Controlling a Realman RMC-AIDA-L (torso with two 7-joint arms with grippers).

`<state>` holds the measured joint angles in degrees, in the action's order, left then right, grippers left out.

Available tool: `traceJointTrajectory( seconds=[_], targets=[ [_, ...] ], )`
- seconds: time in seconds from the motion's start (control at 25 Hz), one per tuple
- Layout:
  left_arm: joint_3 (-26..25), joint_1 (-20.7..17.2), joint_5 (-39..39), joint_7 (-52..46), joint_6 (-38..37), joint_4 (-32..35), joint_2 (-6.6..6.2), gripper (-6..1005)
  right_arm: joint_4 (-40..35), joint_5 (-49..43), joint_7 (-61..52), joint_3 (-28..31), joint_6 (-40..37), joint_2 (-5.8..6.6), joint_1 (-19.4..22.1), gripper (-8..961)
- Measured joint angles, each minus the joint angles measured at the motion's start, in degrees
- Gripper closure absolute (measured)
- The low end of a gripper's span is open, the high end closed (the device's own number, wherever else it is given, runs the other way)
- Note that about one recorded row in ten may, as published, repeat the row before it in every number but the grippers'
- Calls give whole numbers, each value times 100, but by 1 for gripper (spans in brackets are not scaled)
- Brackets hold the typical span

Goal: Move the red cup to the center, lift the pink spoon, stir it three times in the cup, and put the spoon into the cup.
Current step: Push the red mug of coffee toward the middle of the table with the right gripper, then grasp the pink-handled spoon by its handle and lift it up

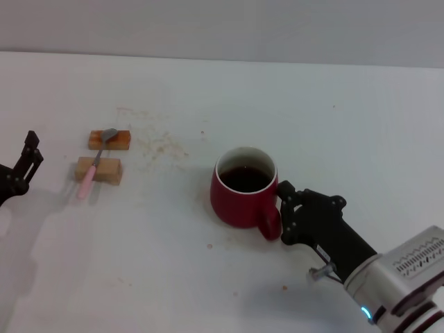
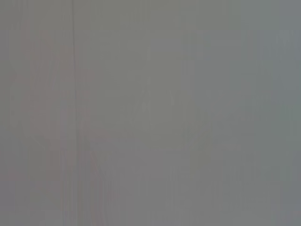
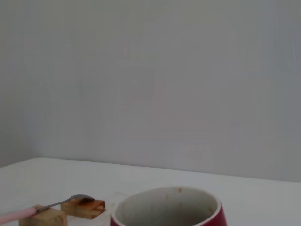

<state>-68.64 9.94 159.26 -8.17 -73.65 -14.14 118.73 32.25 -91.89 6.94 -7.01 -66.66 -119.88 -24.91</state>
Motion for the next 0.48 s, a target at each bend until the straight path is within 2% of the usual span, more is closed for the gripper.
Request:
traceJointTrajectory(
  seconds=[0.32,0.48],
  targets=[
    [9,-11,0,-1,0,-4,0,189,-108,-15,0,91,-3,0,-73,953],
    [12,-43,1,-44,-1,-26,0,189,-121,-15,39,96,-361,0,109,953]
  ],
)
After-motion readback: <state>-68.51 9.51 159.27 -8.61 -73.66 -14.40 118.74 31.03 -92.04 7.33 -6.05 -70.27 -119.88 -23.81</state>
